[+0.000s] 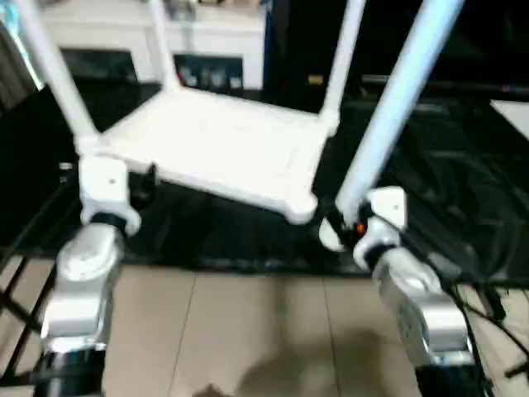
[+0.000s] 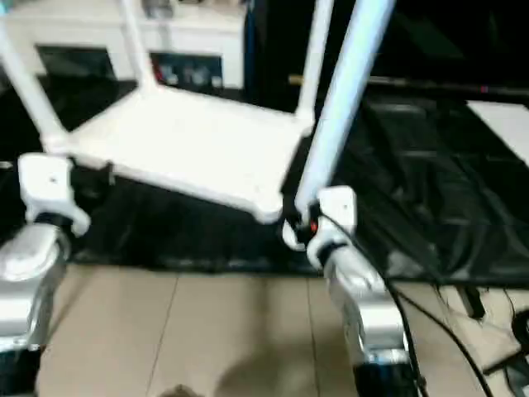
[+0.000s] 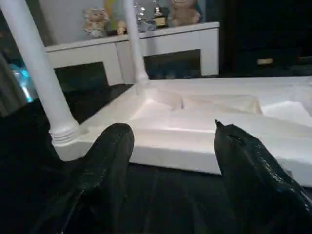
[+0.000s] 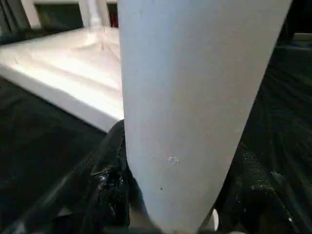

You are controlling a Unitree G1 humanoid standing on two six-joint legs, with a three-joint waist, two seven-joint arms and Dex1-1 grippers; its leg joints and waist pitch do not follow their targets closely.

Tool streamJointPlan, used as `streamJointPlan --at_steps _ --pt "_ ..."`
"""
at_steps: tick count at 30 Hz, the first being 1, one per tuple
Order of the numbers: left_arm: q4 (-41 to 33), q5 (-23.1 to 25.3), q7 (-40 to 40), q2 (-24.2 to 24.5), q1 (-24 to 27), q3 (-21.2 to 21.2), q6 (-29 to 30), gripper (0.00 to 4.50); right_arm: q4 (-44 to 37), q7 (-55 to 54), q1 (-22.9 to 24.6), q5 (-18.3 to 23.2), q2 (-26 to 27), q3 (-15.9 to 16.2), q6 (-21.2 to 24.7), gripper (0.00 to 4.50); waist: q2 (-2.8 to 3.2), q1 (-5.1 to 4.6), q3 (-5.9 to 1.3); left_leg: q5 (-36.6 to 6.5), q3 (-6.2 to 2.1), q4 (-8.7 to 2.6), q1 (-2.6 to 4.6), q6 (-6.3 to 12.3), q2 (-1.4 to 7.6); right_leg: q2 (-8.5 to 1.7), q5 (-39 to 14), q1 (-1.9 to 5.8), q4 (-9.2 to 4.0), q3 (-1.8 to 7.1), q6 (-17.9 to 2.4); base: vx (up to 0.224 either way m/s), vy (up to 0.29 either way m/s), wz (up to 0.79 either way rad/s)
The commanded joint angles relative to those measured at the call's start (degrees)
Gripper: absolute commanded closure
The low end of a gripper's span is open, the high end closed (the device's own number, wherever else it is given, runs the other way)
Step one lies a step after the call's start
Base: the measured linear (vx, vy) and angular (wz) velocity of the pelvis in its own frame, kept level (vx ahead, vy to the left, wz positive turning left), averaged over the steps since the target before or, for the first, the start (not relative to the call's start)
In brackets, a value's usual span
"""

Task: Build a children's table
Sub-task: Move to table

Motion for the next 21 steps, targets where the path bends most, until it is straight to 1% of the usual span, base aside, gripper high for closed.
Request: streamJointPlan --at_steps 1,2,3,4,5,6,7,8,9,10,11,12,13,14,15,16,17,18,19,20,21 --pt "-0.3 0.3 -1.4 0.6 -0.5 -1.0 -1.4 1.47 0.3 0.1 -0.3 -1.3 -0.3 -0.1 -1.1 2.62 0.77 -0.58 -1.86 -28.8 -5.38 -6.98 3.27 -8.01 7.42 -6.97 -23.3 1.11 -7.81 3.71 -8.2 -0.077 0.094 -0.12" --pt "-0.3 -0.1 -1.6 0.4 -0.4 -1.1 -1.5 1.47 0.3 0.0 -0.3 -1.6 -0.4 -0.1 -0.8 2.62 1.28 -0.85 -1.64 -34.9 -5.70 -7.65 4.13 -9.88 7.61 -5.90 -26.1 0.79 -7.86 3.14 -6.5 -0.077 0.094 -0.12" --pt "-0.4 -0.3 -1.9 0.5 -0.3 -1.4 -1.2 1.47 0.5 0.2 -0.4 -1.4 -0.4 -0.2 -0.4 2.62 2.06 -2.14 -0.35 -55.8 -5.55 -10.87 6.65 -14.55 7.32 -2.01 -30.6 1.69 -7.99 -0.76 -3.0 -0.068 0.089 -0.10" --pt "-0.4 -0.4 -2.1 0.5 -0.3 -1.6 -1.0 1.47 0.6 0.4 -0.5 -1.1 -0.4 -0.3 -0.2 2.62 2.65 -2.14 -0.17 -59.7 -4.47 -13.72 5.38 -15.40 7.34 -0.17 -25.9 3.71 -5.19 -2.42 -3.6 -0.090 0.094 -0.04" --pt "-0.5 -0.3 -2.6 0.8 -0.2 -2.2 -1.3 1.47 0.7 0.0 -0.5 -0.6 -0.1 -0.8 0.2 2.62 3.01 -1.43 -0.40 -63.0 -2.72 -17.25 2.56 -15.54 7.49 1.16 -17.6 7.35 1.87 -3.77 -4.2 -0.090 0.094 -0.04" --pt "-0.5 -0.5 -2.6 0.6 -0.3 -2.3 -1.0 1.47 0.8 -0.3 -0.7 -0.5 -0.1 -1.1 0.5 2.62 2.97 2.90 -0.68 -60.6 3.16 -18.24 -1.32 -14.13 4.20 3.48 -12.3 11.32 4.96 -5.98 -2.5 -0.096 0.057 0.14" --pt "-0.5 -0.5 -2.6 0.5 -0.4 -2.3 -0.9 1.47 0.9 -0.4 -0.8 -0.5 -0.2 -1.1 0.5 2.62 0.43 0.75 -2.46 -41.1 5.34 -12.96 2.94 -13.18 5.02 -1.88 -34.5 9.57 1.27 -0.40 -3.8 0.105 -0.062 0.14" --pt "-0.4 -0.5 -2.5 0.4 -0.4 -2.3 -0.8 1.47 0.9 -0.4 -0.8 -0.5 -0.3 -1.1 0.4 2.62 -3.81 -0.96 -3.15 -24.9 0.66 3.80 8.35 -10.13 4.50 -11.43 -53.6 4.53 -8.77 3.45 -4.7 0.105 -0.062 0.14" --pt "-0.3 -0.4 -2.7 0.5 -0.5 -2.4 -1.0 1.47 0.9 -0.4 -0.9 -0.3 -0.2 -1.3 0.5 2.62 -0.65 1.87 0.24 -6.4 -5.94 9.02 -2.83 1.09 0.61 -12.24 -57.4 13.33 -13.78 11.36 -10.0 0.253 -0.034 0.03" --pt "-0.1 -0.3 -2.8 0.5 -0.8 -2.5 -1.1 1.47 0.8 -0.6 -1.0 -0.1 -0.3 -1.3 0.5 2.62 -0.59 2.16 0.52 -7.2 -6.77 8.20 -2.58 0.47 1.99 -11.67 -51.8 13.28 -13.16 10.79 -10.5 0.161 0.085 0.13" --pt "0.0 -0.3 -2.9 0.5 -0.9 -2.5 -1.1 1.47 0.9 -0.6 -1.0 -0.1 -0.4 -1.3 0.4 2.62 -0.58 2.41 -0.18 -8.6 -6.73 6.38 -1.61 -0.37 2.81 -9.35 -44.3 13.59 -12.30 9.21 -11.7 0.161 0.085 0.13" --pt "0.3 -0.3 -3.0 0.5 -1.1 -2.5 -1.2 1.47 1.2 -0.4 -1.0 -0.2 -0.4 -1.3 0.0 2.62 0.79 2.51 -1.48 -9.0 -5.60 -1.18 2.94 -0.44 3.93 -2.63 -28.4 12.15 -10.09 4.63 -13.2 0.082 0.087 0.38" --pt "0.3 -0.3 -3.1 0.5 -1.1 -2.5 -1.3 1.47 1.2 -0.3 -1.0 -0.2 -0.4 -1.3 0.0 2.62 3.17 -0.95 -3.48 -8.1 -12.78 -7.07 14.57 7.24 9.11 3.19 -14.3 2.92 -0.22 -0.31 -8.5 0.090 0.054 0.32" --pt "0.5 -0.4 -3.2 0.4 -1.3 -2.5 -1.3 1.47 1.3 -0.2 -1.0 -0.3 -0.4 -1.4 -0.5 2.62 2.95 -3.39 -4.67 -5.6 -15.43 -7.23 17.50 13.17 12.17 2.59 -13.1 -0.53 3.66 -0.25 -3.0 0.090 0.054 0.32" --pt "0.6 -0.5 -3.3 0.4 -1.4 -2.6 -1.3 1.47 1.3 -0.2 -1.1 -0.4 -0.4 -1.4 -0.7 2.62 3.31 -3.19 -4.47 4.9 -14.17 -6.14 14.78 18.32 9.92 0.99 -7.2 -3.47 6.01 -0.35 4.3 0.116 0.057 -0.03" --pt "0.6 -0.5 -3.3 0.4 -1.5 -2.6 -1.3 1.47 1.4 -0.2 -1.1 -0.5 -0.4 -1.4 -0.8 2.62 2.82 -3.37 -4.09 5.1 -13.39 -6.96 14.04 19.01 9.93 0.57 -4.8 -4.14 6.28 -0.20 5.0 0.138 0.064 -0.06" --pt "0.8 -0.7 -3.4 0.4 -1.6 -2.8 -1.3 1.47 1.4 -0.2 -1.2 -0.6 -0.3 -1.6 -0.9 2.62 2.71 -3.33 -3.91 4.8 -12.20 -7.47 13.54 18.77 9.14 0.63 -2.6 -4.61 6.43 -0.46 5.1 0.138 0.064 -0.06" --pt "0.9 -0.8 -3.5 0.4 -1.7 -2.9 -1.3 1.47 1.4 -0.3 -1.3 -0.7 -0.3 -1.7 -1.0 2.62 1.22 -4.02 -3.04 2.3 -9.52 -9.16 12.13 17.95 8.28 0.25 4.1 -5.29 5.02 0.03 3.0 0.136 0.046 0.01" --pt "0.9 -0.8 -3.5 0.4 -1.7 -3.0 -1.3 1.47 1.4 -0.4 -1.3 -0.8 -0.3 -1.8 -1.1 2.62 0.27 -3.89 -2.08 -3.0 -6.51 -10.28 11.01 16.06 5.17 0.05 10.4 -3.93 0.41 0.10 -1.3 0.161 0.017 -0.03" --pt "1.0 -0.8 -3.7 0.4 -1.7 -3.1 -1.3 1.47 1.4 -0.5 -1.3 -0.9 -0.4 -1.8 -1.1 2.62 -1.11 -4.15 -2.08 -7.0 -5.63 -10.46 11.13 14.88 4.27 -0.80 10.3 -2.34 -2.60 1.24 -2.7 0.161 0.017 -0.03" --pt "1.1 -0.9 -3.7 0.4 -1.8 -3.2 -1.2 1.47 1.3 -0.6 -1.3 -0.9 -0.5 -1.8 -1.2 2.62 -4.12 -3.07 -2.30 -15.0 -2.72 -5.83 7.83 9.89 -0.71 -3.45 -9.6 4.22 -8.91 7.03 -3.2 0.189 -0.058 0.07"
